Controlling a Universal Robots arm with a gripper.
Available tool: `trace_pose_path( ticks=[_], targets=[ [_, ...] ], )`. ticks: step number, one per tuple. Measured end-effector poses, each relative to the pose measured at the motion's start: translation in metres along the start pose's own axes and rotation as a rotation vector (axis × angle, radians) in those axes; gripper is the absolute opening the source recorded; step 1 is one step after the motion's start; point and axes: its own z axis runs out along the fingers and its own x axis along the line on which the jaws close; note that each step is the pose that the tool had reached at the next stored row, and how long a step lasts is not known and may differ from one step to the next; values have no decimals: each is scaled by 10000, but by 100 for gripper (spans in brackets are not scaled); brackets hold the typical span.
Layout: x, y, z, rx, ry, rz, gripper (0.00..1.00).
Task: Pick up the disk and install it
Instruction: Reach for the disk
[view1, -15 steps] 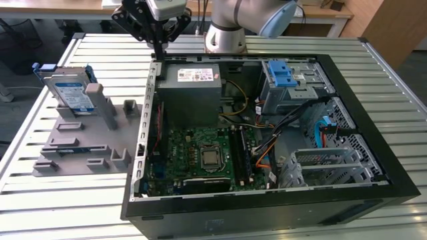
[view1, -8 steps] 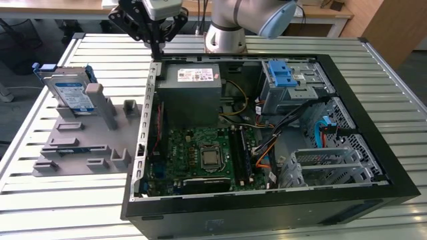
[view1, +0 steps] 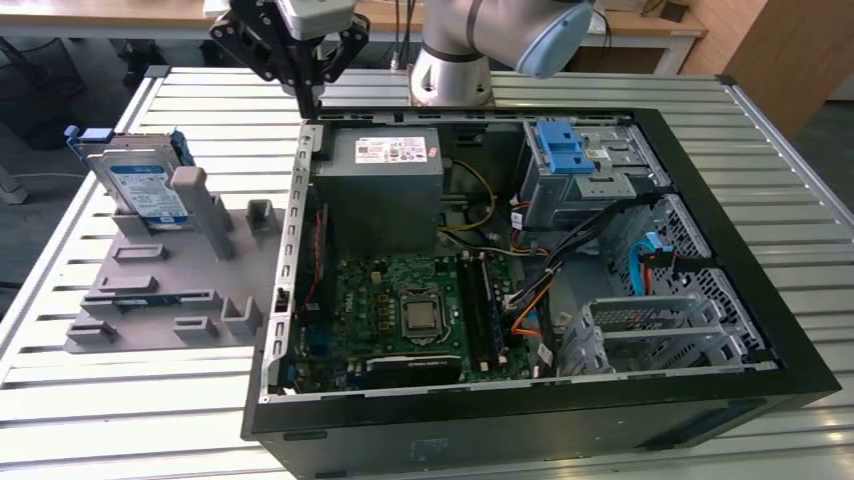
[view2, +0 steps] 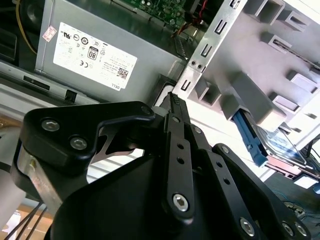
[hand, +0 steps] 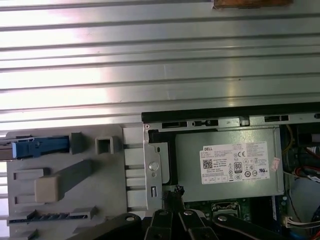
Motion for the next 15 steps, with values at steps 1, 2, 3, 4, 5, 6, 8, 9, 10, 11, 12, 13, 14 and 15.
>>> trace_pose_path(
  ticks=[1,2,3,4,5,6,8,9,10,11,12,13,14,15],
  targets=[
    [8,2,0,0,0,0,11],
    [15,3,1,0,0,0,11],
    [22,5,1,0,0,0,11],
    [29,6,1,0,0,0,11],
    [37,8,2,0,0,0,11],
    [44,9,2,0,0,0,11],
    [59,13,2,0,0,0,11],
    [67,14,2,0,0,-1,11],
    [75,16,3,0,0,0,11],
    [82,17,3,0,0,-1,11],
    [90,19,3,0,0,0,11],
    [98,21,3,0,0,0,11],
    [106,22,3,0,1,0,11],
    [113,24,4,0,0,-1,11]
  ],
)
